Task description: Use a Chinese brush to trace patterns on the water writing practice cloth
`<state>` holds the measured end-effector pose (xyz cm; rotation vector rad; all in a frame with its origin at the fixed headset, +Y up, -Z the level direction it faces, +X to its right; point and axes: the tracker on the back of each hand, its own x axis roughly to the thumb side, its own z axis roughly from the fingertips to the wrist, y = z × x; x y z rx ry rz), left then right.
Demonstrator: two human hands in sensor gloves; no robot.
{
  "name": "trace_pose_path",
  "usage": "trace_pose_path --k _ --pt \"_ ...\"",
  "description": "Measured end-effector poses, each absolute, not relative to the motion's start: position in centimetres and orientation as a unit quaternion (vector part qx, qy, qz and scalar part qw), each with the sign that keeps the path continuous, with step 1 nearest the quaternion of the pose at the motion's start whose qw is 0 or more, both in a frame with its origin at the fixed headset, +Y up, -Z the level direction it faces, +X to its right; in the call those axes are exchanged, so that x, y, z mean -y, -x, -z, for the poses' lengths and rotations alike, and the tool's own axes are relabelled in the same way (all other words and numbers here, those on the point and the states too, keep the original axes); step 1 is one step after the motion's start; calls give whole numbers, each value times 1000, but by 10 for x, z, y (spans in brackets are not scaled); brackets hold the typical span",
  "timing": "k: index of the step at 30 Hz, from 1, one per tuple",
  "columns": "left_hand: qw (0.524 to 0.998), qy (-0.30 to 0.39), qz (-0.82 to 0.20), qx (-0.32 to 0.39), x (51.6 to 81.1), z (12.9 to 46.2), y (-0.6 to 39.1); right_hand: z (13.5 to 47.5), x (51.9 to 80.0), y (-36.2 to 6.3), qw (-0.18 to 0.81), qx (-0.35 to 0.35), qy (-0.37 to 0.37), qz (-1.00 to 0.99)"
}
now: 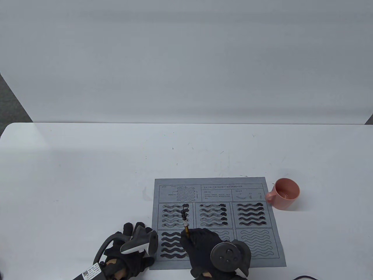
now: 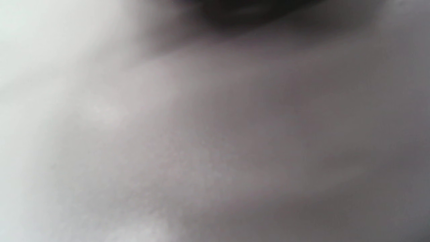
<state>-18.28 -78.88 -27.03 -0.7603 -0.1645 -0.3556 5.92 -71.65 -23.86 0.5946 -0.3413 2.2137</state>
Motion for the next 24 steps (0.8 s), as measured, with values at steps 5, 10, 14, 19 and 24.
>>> trace_pose_path --k 5,10,14,19,24 --pt "910 369 172 80 789 270 183 239 716 -60 401 135 -232 -876" --pt "910 368 173 80 789 270 183 239 716 -61 400 136 -230 -877" --pt "910 368 173 80 789 270 183 239 716 -62 404 134 -226 -876" --pt "910 368 171 80 789 270 183 239 715 -63 410 129 -224 -875" --pt "910 368 171 80 789 270 183 236 689 -80 446 175 -215 -851"
